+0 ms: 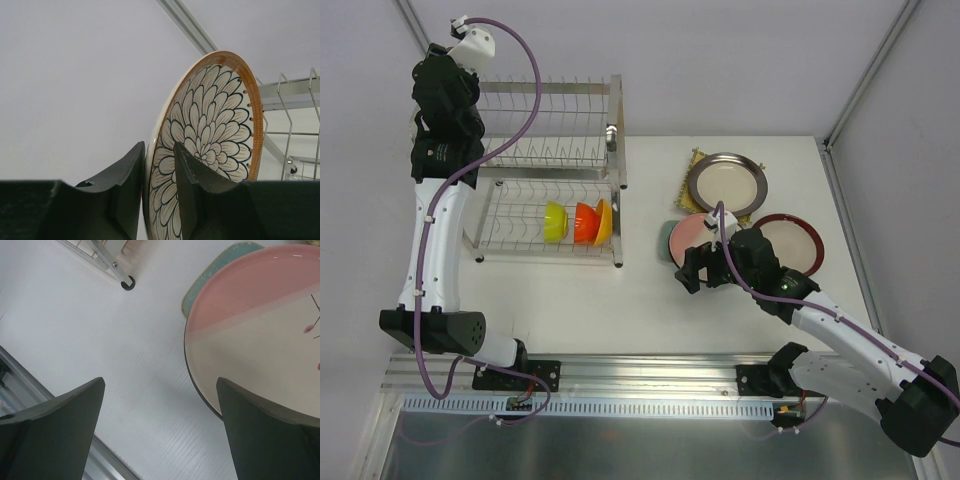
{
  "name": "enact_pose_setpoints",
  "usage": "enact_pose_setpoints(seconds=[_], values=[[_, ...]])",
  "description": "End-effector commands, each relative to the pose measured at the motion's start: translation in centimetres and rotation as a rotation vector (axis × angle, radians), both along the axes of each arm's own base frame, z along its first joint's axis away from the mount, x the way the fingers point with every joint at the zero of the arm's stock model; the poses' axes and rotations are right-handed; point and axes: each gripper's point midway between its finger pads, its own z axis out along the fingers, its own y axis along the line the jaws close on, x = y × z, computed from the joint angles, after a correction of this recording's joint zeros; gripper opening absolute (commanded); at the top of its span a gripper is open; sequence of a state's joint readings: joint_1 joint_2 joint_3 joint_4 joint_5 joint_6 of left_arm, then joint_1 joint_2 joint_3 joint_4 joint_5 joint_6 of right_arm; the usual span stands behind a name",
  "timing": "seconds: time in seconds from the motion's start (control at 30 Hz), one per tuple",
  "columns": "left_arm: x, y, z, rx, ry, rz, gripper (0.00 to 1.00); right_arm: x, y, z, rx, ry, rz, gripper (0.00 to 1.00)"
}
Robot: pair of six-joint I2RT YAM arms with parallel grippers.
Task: Load the plates into the dish rack
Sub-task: Insert the plate into the dish rack
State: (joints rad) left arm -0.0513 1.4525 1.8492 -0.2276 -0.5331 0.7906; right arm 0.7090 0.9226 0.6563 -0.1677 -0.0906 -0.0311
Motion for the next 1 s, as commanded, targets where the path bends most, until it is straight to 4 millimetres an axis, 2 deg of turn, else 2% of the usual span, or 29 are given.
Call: enact_pose_setpoints(seconds=[0.0,0.17,0.3,0.43,0.63,0.97], values=[[-1.1,0.4,1.3,-0.039,-0.068,0.022,0.31,0.3,0.6,1.3,0.029,-0.049,0.018,1.0],[-1.3,0.8,1.6,-0.054,-0.083,0.039,0.32,0.4,0.6,1.3,0.028,-0.051,0.018,0.99],[-1.5,1.1,1.8,-0.071,-0.1,0.054,0.36,0.3,0.5,1.2,0.026,-0.048,0.018,1.0],[-1.8,1.2,1.8,-0.093,-0.116,0.068,0.31,0.4,0.5,1.3,0.027,-0.049,0.016,1.0],[-2.7,1.2,2.2,-0.128,-0.15,0.073,0.17,0.4,0.5,1.3,0.028,-0.05,0.014,1.0],[-4.1,1.7,2.8,-0.151,-0.224,0.1,0.06,0.4,0.6,1.3,0.027,-0.049,0.016,1.0]])
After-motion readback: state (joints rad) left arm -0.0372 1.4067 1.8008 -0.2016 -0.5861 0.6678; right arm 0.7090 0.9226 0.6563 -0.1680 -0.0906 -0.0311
